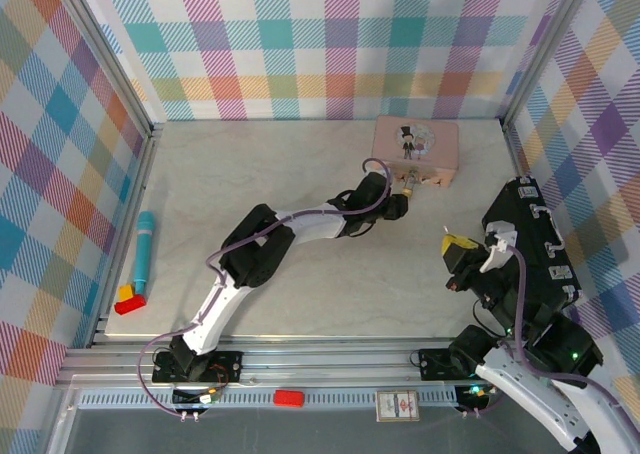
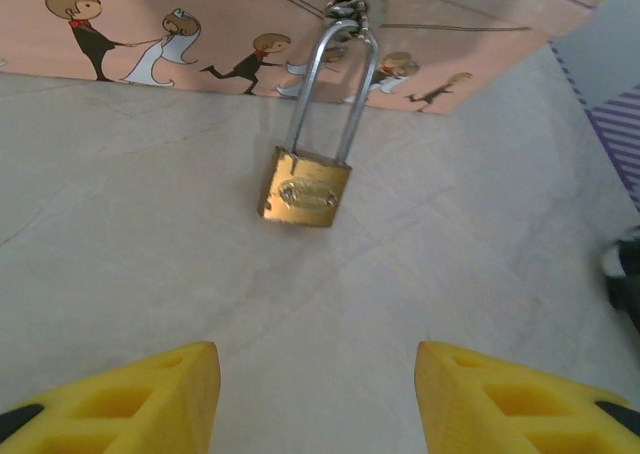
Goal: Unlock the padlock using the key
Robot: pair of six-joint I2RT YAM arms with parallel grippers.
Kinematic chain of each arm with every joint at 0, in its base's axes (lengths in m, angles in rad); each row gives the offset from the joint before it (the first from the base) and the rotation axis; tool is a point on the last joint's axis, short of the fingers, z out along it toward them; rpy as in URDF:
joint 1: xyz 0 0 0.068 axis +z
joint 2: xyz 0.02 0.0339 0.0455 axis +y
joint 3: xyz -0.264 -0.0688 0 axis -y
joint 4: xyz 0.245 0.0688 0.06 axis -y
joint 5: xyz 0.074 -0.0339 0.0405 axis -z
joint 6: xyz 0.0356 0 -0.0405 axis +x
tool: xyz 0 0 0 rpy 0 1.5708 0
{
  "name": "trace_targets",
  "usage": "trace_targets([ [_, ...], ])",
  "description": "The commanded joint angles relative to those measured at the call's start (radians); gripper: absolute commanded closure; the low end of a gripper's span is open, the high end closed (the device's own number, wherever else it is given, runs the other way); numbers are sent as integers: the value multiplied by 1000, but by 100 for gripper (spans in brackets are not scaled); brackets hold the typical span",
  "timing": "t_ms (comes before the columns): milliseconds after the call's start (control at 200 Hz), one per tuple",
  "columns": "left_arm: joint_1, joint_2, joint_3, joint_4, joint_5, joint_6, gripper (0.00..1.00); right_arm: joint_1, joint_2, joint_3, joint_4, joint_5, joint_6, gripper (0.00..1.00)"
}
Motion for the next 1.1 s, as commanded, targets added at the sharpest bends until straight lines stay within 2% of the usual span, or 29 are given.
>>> trace_targets([
  [0, -9, 68, 110, -6, -55, -17, 46, 2, -14, -8, -4, -26, 22, 100],
  [270, -7, 265, 426, -180, -114, -13, 46, 2, -48, -11, -24, -35, 31, 100],
  [580, -5, 362, 566, -274, -162, -33, 47, 2, -48, -29, -15, -42, 36, 100],
  [740, 0, 426, 684, -359, -128, -38, 56, 2, -19, -24, 3, -52, 37, 100],
  [970, 1, 421, 669, -349, -112, -46, 65, 2, 7, -21, 19, -68, 37, 100],
  [1095, 5, 374, 580, -280, -106, -60, 78, 1, 12, -23, 22, -74, 44, 100],
])
